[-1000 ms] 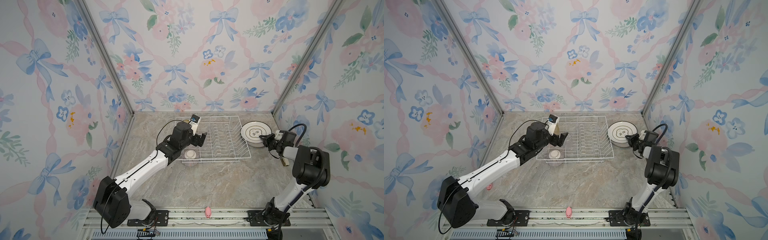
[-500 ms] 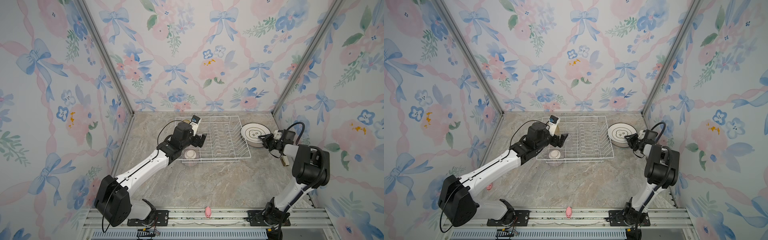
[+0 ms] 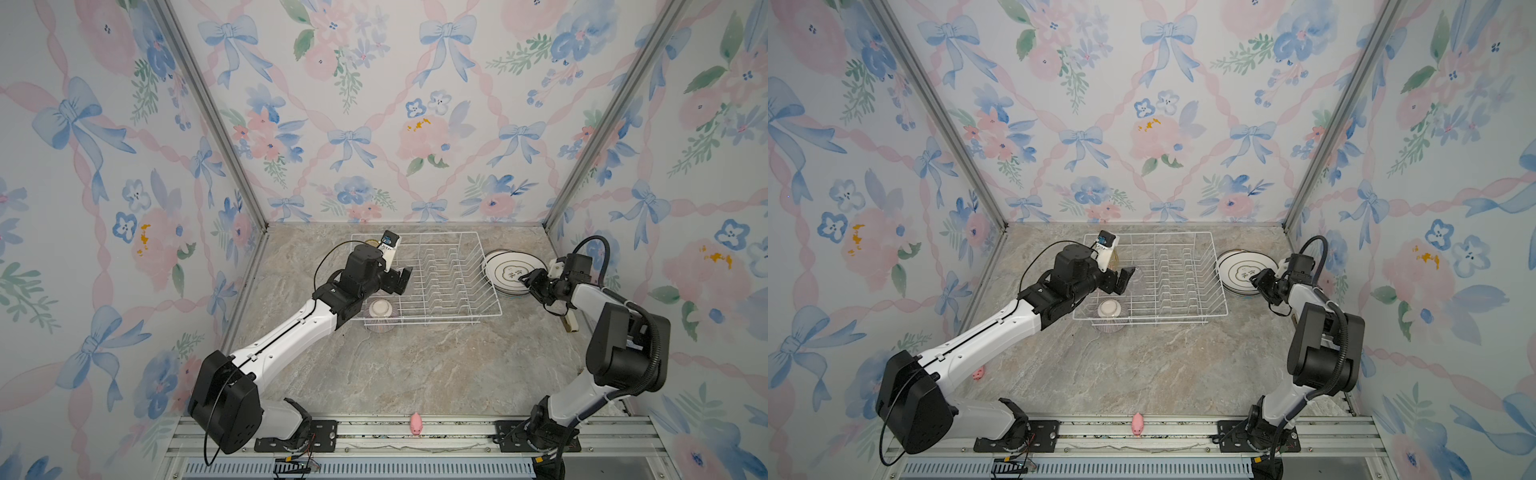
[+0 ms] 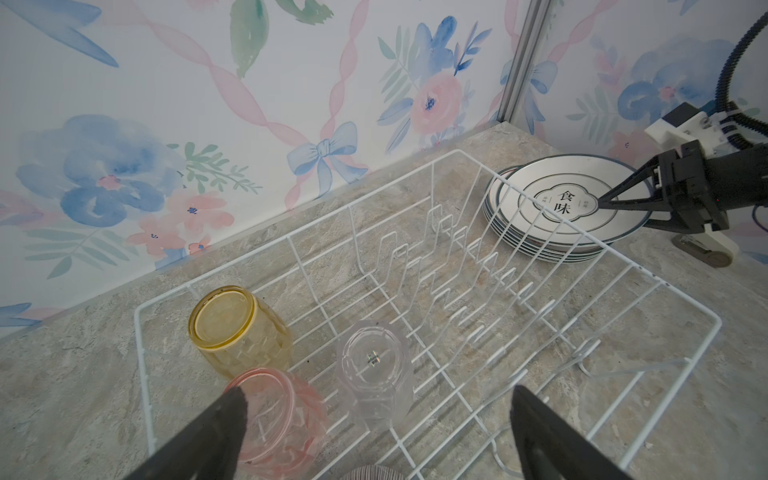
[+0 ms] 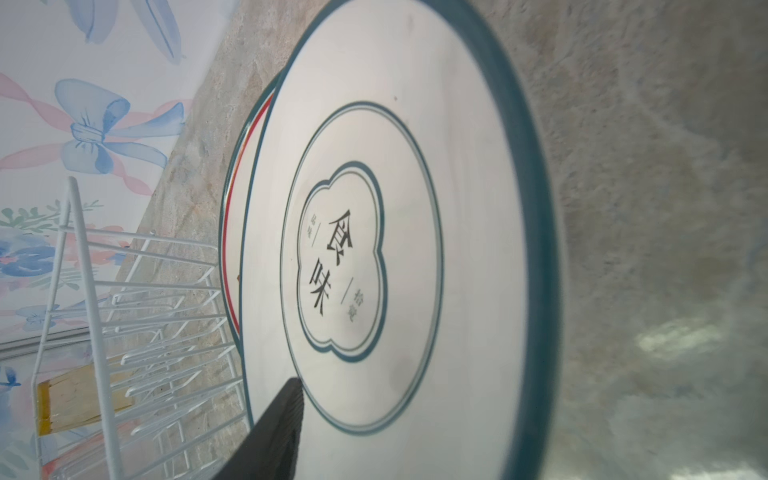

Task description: Unload the mixed dishes from the dish rack

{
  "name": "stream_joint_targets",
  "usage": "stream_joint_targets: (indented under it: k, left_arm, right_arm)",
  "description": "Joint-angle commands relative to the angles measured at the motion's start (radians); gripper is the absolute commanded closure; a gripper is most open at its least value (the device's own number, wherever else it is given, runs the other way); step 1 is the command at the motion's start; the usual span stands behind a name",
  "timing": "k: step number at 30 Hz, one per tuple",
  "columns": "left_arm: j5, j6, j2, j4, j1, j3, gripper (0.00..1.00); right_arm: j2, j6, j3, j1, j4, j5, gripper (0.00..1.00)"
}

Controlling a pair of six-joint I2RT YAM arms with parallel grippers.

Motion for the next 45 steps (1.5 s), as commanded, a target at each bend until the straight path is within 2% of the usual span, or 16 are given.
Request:
stream_joint_targets:
  k: [1, 11, 27, 32, 36, 38, 42, 45]
  left_arm:
    - [0.009, 0.012, -0.024, -0.019, 0.008, -0.022, 0.02]
    - [0.012, 0.009, -0.049, -0.019, 0.014, -0.052, 0.02]
    - [0.029, 0.005, -0.029, -0.024, 0.022, -0.052, 0.02]
    - [0.047, 0.015, -0.002, -0.037, 0.022, -0.042, 0.02]
    - [0.107, 0.03, 0.041, -0.055, 0.025, -0.024, 0.02]
    - [0.118, 0.027, 0.065, -0.062, 0.025, -0.016, 0.05]
    - [0.085, 0.017, 0.111, -0.097, 0.025, 0.016, 0.19]
    - [0.035, 0.016, 0.161, -0.129, 0.025, 0.056, 0.14]
  right_arm:
    - [-0.022, -0.073, 0.025, 0.012, -0.096, 0.055, 0.49]
    - [-0.007, -0.161, 0.085, 0.046, -0.235, 0.124, 0.45]
    - [-0.022, -0.178, 0.055, 0.047, -0.251, 0.122, 0.41]
    - [-0.131, -0.19, 0.012, 0.024, -0.265, 0.124, 0.42]
    - [-0.233, -0.202, 0.007, 0.023, -0.29, 0.143, 0.42]
    - [-0.293, -0.199, 0.006, 0.029, -0.3, 0.149, 0.42]
    - [-0.396, -0.206, 0.026, 0.06, -0.34, 0.182, 0.42]
    - [-0.46, -0.214, 0.044, 0.102, -0.365, 0.208, 0.4]
